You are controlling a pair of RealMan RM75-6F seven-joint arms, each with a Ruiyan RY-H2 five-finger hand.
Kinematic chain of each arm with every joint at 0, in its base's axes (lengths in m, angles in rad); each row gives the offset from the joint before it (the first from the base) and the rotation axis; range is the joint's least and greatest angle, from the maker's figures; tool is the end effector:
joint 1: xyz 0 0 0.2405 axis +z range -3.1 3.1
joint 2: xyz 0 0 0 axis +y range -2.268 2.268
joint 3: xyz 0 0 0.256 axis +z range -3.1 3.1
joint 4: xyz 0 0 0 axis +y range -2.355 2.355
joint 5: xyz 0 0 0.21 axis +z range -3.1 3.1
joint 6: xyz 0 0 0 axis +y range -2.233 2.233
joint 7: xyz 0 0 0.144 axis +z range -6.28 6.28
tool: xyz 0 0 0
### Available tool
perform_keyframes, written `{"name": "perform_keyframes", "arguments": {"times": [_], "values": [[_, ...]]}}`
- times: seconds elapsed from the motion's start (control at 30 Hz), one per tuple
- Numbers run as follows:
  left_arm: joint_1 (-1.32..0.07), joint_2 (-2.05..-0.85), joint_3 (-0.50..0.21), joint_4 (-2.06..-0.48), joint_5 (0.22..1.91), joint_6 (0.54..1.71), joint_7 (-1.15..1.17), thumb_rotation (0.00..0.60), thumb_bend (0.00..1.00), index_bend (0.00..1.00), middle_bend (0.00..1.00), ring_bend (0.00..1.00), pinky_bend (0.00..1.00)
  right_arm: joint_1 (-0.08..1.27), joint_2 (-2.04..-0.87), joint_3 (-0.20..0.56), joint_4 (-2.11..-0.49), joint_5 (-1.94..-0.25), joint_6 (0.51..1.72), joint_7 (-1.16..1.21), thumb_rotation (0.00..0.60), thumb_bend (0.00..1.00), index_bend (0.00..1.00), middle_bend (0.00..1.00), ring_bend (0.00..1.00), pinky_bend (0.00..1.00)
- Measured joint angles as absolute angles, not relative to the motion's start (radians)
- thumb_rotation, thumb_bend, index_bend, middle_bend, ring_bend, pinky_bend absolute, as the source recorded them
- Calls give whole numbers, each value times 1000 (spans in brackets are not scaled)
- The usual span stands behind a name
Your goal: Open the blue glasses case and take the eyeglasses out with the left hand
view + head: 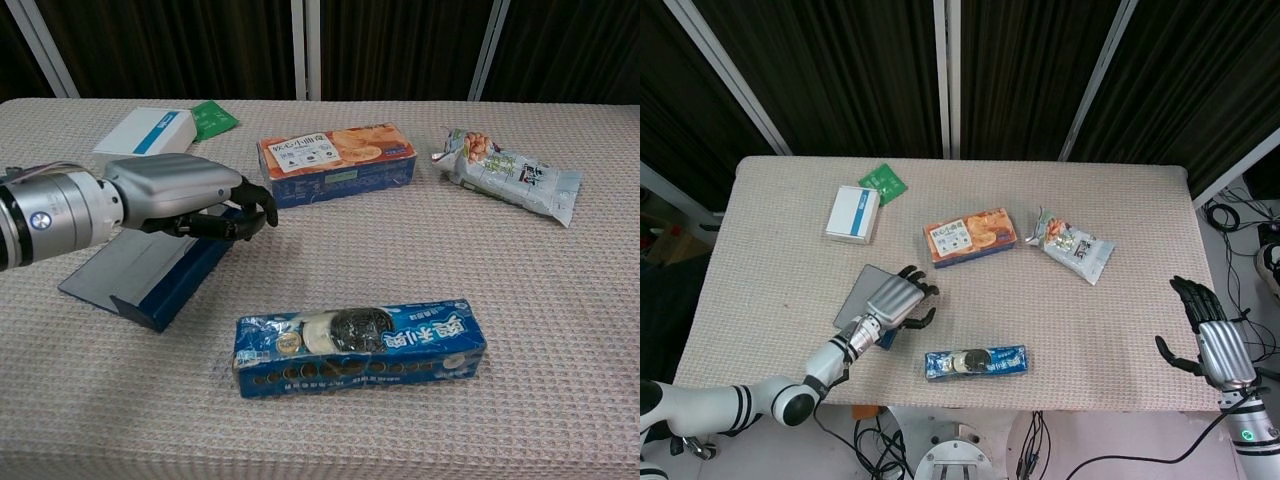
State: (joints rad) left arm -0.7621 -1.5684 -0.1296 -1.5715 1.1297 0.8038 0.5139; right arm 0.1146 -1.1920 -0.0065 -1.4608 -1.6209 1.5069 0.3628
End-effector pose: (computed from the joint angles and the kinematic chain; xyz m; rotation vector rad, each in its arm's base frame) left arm -0.1257 0.3039 -0.0540 -2.1780 -0.8689 -0.7902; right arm -0.3163 -0.1794 0.1374 1.4227 -1.1013 1.1669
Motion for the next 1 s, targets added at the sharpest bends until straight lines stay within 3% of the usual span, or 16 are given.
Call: {"name": "perform_keyframes", "arguments": {"times": [0.53, 1.0], "values": [[-684, -1470, -78, -1519, 921, 910, 508, 0, 495, 275, 369, 126, 112, 127, -1196, -4, -1474, -1633, 1495, 344, 600, 315, 9, 50, 0, 0], [-587, -1359, -31, -1598, 887, 961, 420, 0, 484, 272, 371, 127, 112, 130, -1190, -3, -1500, -1639, 1496, 318, 600, 315, 9, 50, 0, 0]]}}
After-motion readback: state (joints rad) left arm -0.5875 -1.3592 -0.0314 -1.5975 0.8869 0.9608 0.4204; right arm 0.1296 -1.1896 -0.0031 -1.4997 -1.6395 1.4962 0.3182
